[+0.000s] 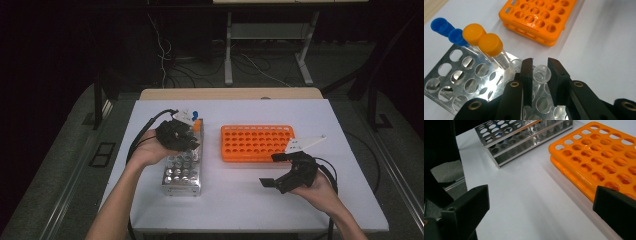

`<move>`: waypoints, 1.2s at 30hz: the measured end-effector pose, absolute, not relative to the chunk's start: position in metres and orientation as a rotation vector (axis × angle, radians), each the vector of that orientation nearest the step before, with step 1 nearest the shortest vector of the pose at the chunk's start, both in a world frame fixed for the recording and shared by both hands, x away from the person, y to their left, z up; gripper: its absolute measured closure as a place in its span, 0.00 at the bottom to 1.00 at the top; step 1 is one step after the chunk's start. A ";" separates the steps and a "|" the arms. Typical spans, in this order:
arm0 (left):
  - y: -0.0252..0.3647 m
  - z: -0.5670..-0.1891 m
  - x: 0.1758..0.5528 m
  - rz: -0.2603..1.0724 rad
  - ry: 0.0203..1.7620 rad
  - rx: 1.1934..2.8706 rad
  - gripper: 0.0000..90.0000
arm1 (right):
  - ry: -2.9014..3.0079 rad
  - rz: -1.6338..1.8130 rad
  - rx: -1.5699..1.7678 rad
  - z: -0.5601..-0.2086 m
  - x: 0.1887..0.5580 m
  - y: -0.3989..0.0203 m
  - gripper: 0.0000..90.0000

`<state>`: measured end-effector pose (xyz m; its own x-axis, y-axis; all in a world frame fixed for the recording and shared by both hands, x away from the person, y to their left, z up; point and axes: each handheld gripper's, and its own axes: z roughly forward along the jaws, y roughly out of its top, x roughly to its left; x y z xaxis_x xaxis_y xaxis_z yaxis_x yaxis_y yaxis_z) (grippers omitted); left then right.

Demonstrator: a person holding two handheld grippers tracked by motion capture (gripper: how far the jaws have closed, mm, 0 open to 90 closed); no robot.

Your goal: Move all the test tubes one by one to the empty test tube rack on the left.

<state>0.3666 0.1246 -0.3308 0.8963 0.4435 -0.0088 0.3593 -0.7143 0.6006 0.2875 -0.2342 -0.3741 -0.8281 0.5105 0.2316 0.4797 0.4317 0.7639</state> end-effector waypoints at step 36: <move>0.161 -0.323 0.318 0.151 0.700 2.183 0.24 | 2.522 1.413 1.077 -0.396 0.264 -0.265 0.00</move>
<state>0.3178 0.1606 -0.3229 0.8381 0.5314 -0.1235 0.4328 -0.5098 0.7434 0.2641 -0.2654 -0.3958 -0.7547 0.5966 0.2731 0.5445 0.3372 0.7680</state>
